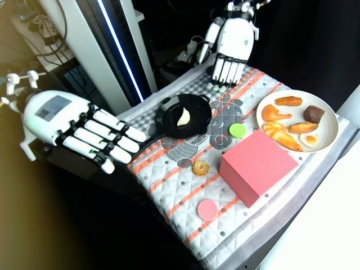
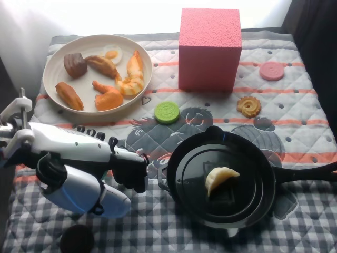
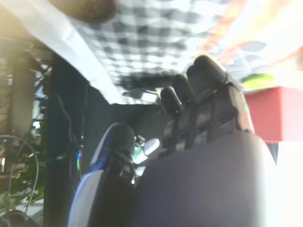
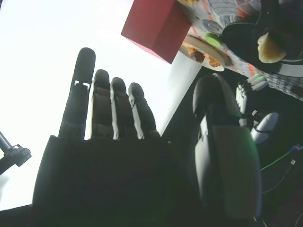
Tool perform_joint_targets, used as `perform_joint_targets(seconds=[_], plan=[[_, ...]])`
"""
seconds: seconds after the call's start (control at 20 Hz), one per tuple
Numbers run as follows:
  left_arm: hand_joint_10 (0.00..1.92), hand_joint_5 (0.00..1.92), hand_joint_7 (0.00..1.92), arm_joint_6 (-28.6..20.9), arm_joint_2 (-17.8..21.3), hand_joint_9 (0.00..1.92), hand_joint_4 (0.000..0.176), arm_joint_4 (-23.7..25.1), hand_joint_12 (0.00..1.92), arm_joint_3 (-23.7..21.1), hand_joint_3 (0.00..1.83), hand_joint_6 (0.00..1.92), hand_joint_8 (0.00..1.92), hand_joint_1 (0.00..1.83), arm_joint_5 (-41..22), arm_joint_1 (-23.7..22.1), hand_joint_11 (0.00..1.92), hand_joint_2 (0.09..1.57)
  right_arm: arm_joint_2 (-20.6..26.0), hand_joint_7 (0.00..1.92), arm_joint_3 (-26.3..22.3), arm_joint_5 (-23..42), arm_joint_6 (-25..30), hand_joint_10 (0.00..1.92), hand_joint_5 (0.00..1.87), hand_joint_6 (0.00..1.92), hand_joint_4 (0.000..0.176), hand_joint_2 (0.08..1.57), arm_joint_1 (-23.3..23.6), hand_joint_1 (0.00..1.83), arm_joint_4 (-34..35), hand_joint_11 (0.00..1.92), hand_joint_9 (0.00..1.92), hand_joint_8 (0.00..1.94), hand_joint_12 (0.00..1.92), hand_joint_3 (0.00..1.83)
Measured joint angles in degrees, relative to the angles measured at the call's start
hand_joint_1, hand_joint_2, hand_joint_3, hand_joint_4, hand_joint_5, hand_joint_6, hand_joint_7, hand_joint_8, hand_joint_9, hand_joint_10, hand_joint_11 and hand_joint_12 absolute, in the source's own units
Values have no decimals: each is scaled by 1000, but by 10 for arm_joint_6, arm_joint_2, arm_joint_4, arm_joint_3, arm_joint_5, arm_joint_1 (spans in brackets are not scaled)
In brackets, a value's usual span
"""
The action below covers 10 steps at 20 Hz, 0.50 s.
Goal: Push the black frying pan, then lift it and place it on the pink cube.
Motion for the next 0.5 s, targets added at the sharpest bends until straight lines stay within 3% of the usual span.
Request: perform_joint_targets(seconds=[0.15,0.25,0.4,0.5], plan=[[776,0,25,-1,-17,0,0,0,1611,9,9,897,864,59,4,8,0,1559,0,22,0,1,4,262,0,0,0,1304,0,440,-2,0,0,0,1325,3],[806,23,91,-1,-27,0,0,2,1553,14,7,891,768,5,7,13,0,1569,0,5,1,2,10,265,0,0,0,1307,0,455,0,0,0,0,1346,2],[858,141,211,-1,-31,0,0,0,1465,15,0,732,548,117,13,14,0,1530,0,8,1,3,12,282,0,0,0,1301,0,448,0,0,0,2,1374,0],[812,134,225,-2,-34,0,0,-2,1442,17,0,641,404,65,15,14,0,1531,0,27,1,3,14,278,0,0,0,1300,0,443,0,0,0,9,1372,0]])
